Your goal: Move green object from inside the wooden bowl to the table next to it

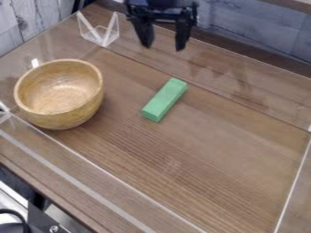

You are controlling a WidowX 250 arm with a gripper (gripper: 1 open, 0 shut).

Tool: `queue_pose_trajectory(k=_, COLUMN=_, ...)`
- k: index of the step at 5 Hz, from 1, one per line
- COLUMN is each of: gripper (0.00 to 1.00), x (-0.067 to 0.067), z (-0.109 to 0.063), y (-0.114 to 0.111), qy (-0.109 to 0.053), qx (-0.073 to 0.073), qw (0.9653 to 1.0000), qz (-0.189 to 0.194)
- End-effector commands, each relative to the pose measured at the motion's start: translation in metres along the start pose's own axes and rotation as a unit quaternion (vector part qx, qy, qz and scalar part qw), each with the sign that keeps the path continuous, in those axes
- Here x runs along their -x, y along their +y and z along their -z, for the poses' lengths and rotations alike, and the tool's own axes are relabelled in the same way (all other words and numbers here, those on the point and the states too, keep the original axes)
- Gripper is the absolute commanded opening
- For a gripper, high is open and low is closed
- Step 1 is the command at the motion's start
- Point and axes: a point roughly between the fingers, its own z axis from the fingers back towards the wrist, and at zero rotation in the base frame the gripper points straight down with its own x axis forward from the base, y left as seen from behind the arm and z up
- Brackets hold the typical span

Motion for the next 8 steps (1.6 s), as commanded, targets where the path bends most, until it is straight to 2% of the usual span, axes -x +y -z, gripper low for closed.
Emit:
queue_pose_trajectory(k=1, gripper=1.0, x=-0.016, z=-0.007, y=-0.005, qy=-0.032, qx=-0.004, qw=0.9995, qz=-0.001)
queue_pose_trajectory(k=3, gripper=1.0, x=-0.012, z=-0.009, y=-0.003, qy=-0.031, qx=0.002, qw=0.9994, qz=0.015)
queue_pose_trajectory(k=4, gripper=1.0, x=-0.016, z=-0.015, y=0.006, qy=-0.032, qx=0.003, qw=0.9994, qz=0.011)
queue_pose_trajectory(k=5, gripper=1.0, x=-0.011, z=-0.022, y=0.013, qy=-0.032, qx=0.0, qw=0.9995, qz=0.002)
queue_pose_trajectory(k=6, gripper=1.0, x=-0.005, z=-0.03, y=0.021, qy=-0.032, qx=-0.004, qw=0.9995, qz=-0.007)
queue_pose_trajectory(k=8, gripper=1.0, x=0.021, z=-0.017, y=0.038, qy=-0.033, qx=-0.011, qw=0.9993, qz=-0.016)
